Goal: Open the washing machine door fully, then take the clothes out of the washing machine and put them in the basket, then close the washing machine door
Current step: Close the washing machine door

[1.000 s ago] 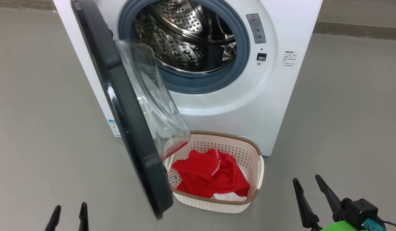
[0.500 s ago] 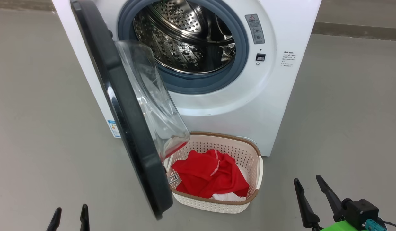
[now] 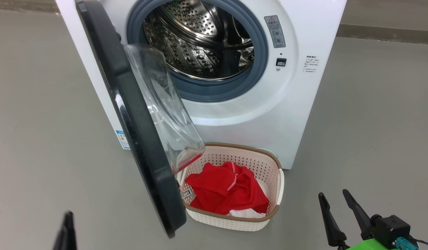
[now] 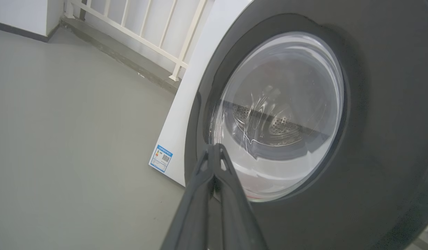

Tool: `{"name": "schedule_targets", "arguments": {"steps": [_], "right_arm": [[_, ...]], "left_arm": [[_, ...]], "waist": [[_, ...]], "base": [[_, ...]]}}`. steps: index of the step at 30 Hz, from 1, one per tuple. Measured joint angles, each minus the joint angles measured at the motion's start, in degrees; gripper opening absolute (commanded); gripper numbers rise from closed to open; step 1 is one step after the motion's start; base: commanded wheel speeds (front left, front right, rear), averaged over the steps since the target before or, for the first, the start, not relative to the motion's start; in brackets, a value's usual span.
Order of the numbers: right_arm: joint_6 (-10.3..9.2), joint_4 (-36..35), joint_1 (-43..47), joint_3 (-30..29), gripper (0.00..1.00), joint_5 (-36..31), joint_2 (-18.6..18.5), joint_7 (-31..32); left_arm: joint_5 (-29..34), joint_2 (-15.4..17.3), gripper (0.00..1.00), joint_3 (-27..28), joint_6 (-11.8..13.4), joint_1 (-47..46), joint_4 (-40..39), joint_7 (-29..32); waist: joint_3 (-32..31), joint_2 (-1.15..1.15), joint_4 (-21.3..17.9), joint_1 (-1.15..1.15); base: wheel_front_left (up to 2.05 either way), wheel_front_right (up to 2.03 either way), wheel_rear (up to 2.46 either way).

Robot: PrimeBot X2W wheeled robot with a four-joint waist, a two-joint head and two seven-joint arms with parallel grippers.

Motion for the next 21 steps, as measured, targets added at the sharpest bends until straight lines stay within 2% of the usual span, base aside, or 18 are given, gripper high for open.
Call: {"name": "schedule_targets", "arguments": {"steps": [4,7,10,11,13,17,21], "right_arm": [[0.00,0.0,0.0,0.0,1.00,0.0,0.0,0.0],[0.00,0.0,0.0,0.0,1.00,0.0,0.0,0.0],[0.00,0.0,0.0,0.0,1.00,0.1,0.0,0.0],[0.00,0.0,0.0,0.0,1.00,0.1,0.0,0.0],[0.00,-0.1,0.0,0.0,1.00,0.1,0.0,0.0],[0.00,-0.1,0.0,-0.1,1.00,0.1,0.0,0.0],[0.00,-0.1,0.0,-0.1,1.00,0.1,0.0,0.0]], "left_arm": [[-16.6,2.8,0.00,-0.6,0.0,-1.9,-1.4,0.0],[-32.3,5.5,0.00,-2.6,0.0,-2.3,-2.7,0.0],[-50.9,7.4,0.00,-2.4,0.0,-2.8,-4.7,6.7],[-54.7,8.5,0.00,-2.2,0.0,-2.8,-5.2,9.9],[-59.1,10.6,0.00,-1.2,0.0,-2.8,-6.6,14.7],[-66.2,12.4,0.00,-0.4,0.0,-2.9,-8.2,27.0],[-67.5,14.2,0.00,-1.8,0.0,-2.9,-8.7,38.1]], "waist": [[0.0,0.00,-0.1,0.00],[0.1,0.00,-0.2,0.00],[0.4,0.00,-0.4,0.00],[0.6,0.00,-0.5,0.00],[0.9,0.00,-0.6,0.00],[1.6,0.00,-1.0,0.00],[2.2,0.00,-1.4,0.00]], "base": [[0.00,0.00,0.00],[0.00,0.00,0.00],[0.00,0.00,0.00],[0.00,0.00,0.00],[0.00,0.00,0.00],[0.00,0.00,0.00],[0.00,0.00,0.00]]}}
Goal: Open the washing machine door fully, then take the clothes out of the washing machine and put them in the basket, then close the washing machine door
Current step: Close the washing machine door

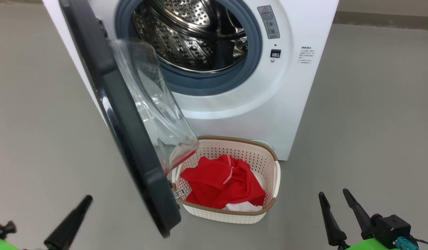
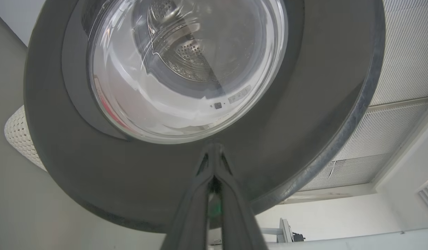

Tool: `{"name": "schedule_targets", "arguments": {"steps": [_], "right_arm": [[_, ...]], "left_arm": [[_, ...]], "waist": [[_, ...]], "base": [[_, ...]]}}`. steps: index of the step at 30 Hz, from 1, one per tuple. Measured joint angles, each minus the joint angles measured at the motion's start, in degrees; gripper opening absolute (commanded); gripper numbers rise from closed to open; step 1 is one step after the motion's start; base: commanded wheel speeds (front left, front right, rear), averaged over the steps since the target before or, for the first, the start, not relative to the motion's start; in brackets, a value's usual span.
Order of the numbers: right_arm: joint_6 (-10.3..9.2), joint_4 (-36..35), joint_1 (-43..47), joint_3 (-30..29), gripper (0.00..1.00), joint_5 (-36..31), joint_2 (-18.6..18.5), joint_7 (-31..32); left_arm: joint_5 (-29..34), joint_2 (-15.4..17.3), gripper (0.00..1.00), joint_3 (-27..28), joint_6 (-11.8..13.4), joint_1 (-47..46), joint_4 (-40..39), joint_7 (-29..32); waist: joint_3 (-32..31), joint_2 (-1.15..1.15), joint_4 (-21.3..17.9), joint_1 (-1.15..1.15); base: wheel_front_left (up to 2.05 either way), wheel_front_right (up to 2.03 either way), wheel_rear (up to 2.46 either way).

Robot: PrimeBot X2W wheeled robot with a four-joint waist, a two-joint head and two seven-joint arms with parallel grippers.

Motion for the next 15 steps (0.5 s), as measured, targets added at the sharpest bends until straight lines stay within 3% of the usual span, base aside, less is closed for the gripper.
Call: {"name": "schedule_targets", "arguments": {"steps": [6,15], "right_arm": [[0.00,0.0,0.0,0.1,1.00,0.0,0.0,0.0],[0.00,-0.1,-1.4,0.2,1.00,0.0,0.0,0.0]], "left_arm": [[-0.1,-0.6,0.00,0.7,0.0,-0.2,-1.1,9.0],[2.8,-6.1,0.00,2.3,0.0,-4.6,-1.0,13.6]], "waist": [[0.7,0.00,-0.9,0.00],[2.0,0.00,-2.3,0.00]], "base": [[0.00,0.00,0.00],[0.00,0.00,0.00]]}}
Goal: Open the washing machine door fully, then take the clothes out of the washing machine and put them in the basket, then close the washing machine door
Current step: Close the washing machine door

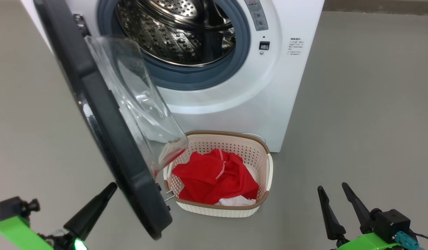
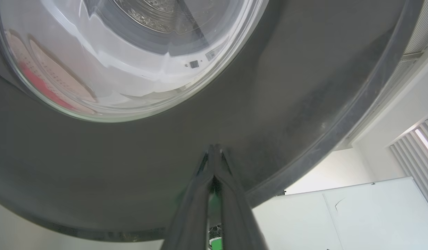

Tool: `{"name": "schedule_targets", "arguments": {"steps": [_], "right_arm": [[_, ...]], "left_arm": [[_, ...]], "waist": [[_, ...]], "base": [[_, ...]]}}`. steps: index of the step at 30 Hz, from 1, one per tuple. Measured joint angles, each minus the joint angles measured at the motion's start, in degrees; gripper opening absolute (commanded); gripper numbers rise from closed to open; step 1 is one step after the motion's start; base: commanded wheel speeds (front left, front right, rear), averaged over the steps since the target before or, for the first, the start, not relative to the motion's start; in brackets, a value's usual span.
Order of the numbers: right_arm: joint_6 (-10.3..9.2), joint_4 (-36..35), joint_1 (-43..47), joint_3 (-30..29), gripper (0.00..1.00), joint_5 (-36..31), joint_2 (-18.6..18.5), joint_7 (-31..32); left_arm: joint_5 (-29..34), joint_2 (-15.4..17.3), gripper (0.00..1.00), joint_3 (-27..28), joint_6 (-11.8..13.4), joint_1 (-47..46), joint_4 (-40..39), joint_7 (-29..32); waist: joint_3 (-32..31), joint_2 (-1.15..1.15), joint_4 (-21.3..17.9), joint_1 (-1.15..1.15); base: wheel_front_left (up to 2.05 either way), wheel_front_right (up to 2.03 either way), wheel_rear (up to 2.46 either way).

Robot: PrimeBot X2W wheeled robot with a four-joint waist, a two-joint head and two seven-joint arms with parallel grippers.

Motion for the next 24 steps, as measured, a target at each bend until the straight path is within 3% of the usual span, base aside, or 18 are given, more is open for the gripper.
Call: {"name": "schedule_targets", "arguments": {"steps": [13,24], "right_arm": [[0.00,-0.1,-1.3,0.1,1.00,0.0,0.0,0.0],[0.00,-0.7,-3.5,-0.1,1.00,0.1,0.0,0.0]], "left_arm": [[3.8,-5.0,0.00,1.5,0.0,-4.7,0.7,2.5],[7.2,-8.1,0.00,-0.8,0.0,-11.0,3.4,1.4]], "waist": [[1.8,0.00,-2.6,0.00],[4.8,0.00,-5.6,0.00]], "base": [[0.00,0.00,0.00],[0.00,0.00,0.00]]}}
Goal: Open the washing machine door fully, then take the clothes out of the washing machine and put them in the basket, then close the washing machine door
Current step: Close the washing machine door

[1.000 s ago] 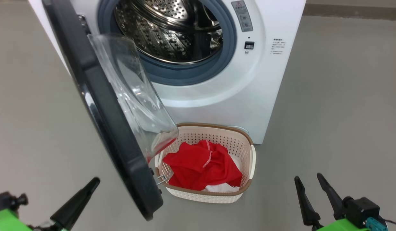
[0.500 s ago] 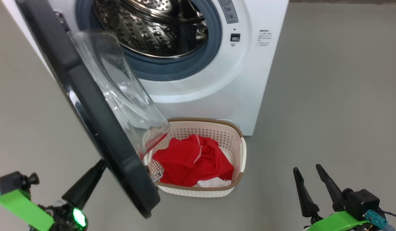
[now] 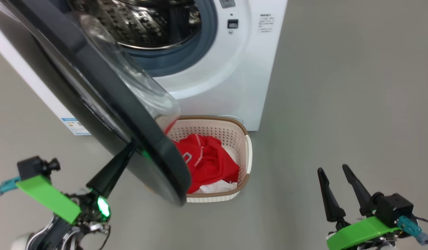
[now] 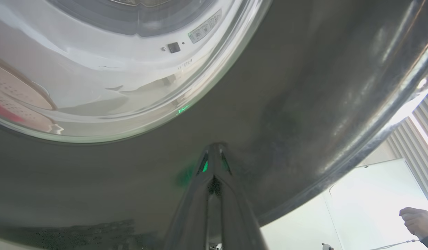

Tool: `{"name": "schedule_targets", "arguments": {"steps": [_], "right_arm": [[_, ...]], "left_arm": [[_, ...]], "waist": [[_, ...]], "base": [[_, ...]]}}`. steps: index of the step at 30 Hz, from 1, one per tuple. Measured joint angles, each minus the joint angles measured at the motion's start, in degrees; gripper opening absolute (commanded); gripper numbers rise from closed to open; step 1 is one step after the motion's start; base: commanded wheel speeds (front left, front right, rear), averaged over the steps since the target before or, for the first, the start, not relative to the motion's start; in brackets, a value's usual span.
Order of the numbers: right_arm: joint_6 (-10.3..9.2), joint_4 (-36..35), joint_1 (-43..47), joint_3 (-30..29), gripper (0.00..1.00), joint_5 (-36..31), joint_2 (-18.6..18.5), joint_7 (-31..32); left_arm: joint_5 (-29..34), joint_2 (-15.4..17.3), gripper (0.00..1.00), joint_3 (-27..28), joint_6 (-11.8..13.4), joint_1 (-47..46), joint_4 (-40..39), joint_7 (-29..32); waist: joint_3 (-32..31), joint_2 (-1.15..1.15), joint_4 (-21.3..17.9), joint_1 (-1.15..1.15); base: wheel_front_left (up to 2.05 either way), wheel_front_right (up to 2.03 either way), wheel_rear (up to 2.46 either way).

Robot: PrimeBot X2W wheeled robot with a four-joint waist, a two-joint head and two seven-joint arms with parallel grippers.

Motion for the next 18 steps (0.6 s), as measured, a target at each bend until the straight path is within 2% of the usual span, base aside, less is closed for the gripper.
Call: {"name": "schedule_targets", "arguments": {"steps": [5,11,18], "right_arm": [[0.00,-0.3,-1.2,-0.3,1.00,0.3,0.0,0.0],[0.00,-0.6,-2.4,-0.4,1.00,0.7,0.0,0.0],[0.00,-0.9,-3.4,-0.4,1.00,1.5,0.0,0.0]], "left_arm": [[1.7,-0.6,0.00,-1.6,0.0,-3.2,1.2,-2.4],[4.4,-1.4,0.00,-3.8,0.0,-8.9,4.1,-8.2],[4.6,-1.5,0.00,-5.3,0.0,-14.3,7.2,-12.0]], "waist": [[1.6,0.00,-1.6,0.00],[3.6,0.00,-3.8,0.00],[5.7,0.00,-6.0,0.00]], "base": [[0.00,0.00,0.00],[0.00,0.00,0.00],[0.00,0.00,0.00]]}}
